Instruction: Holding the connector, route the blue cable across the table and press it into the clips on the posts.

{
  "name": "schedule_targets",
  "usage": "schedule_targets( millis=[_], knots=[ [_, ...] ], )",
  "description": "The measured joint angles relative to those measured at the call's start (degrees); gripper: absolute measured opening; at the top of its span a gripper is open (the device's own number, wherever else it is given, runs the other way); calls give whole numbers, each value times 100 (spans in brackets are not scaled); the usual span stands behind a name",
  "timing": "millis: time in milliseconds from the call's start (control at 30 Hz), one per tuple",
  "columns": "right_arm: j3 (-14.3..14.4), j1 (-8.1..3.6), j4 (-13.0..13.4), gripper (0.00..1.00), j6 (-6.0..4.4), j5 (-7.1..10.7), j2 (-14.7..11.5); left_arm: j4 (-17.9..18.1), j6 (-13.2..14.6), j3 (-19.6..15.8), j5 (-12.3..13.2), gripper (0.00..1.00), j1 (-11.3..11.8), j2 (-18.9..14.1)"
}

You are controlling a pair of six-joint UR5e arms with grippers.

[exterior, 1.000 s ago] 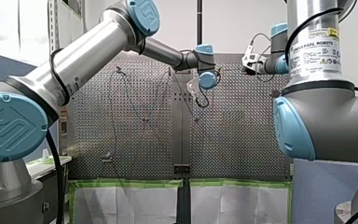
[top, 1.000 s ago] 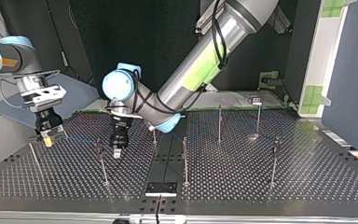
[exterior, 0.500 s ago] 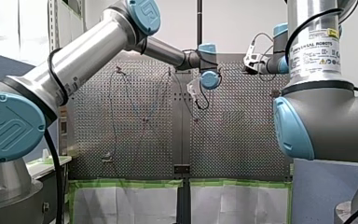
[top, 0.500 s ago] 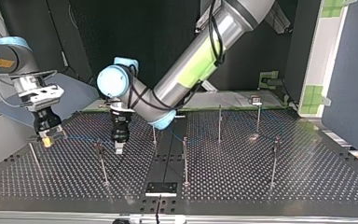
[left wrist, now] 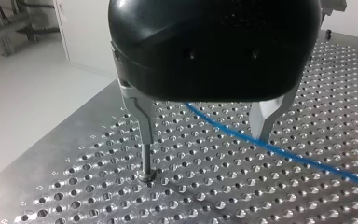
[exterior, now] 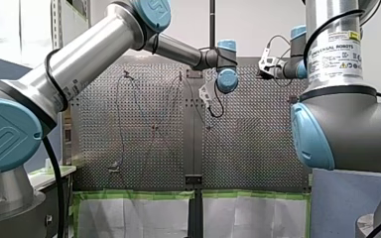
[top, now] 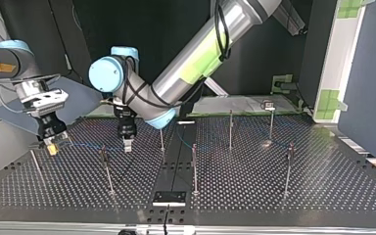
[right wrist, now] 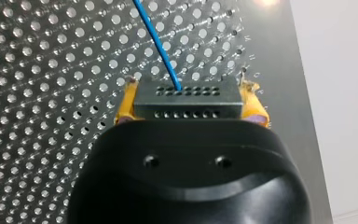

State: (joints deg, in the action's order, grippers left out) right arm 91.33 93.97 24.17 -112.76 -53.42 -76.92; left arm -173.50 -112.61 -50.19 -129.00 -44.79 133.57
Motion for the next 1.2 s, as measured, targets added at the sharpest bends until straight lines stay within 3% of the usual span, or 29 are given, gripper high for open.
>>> schedule_targets(
  millis=[300, 433, 733, 1200],
  knots=[
    [-16, -7, 1, 0, -6, 23, 30, -542, -241, -72, -541, 100, -440, -146],
    [-15, 3, 0, 0, 1, 24, 31, -639, -268, -225, -613, 100, -622, -306],
    [-11, 46, -16, 0, 25, 19, 39, -297, -276, -646, -519, 100, -716, -729],
    [-9, 106, -26, 0, -3, 20, 43, 427, 207, -1371, -347, 100, -518, -1454]
  ],
)
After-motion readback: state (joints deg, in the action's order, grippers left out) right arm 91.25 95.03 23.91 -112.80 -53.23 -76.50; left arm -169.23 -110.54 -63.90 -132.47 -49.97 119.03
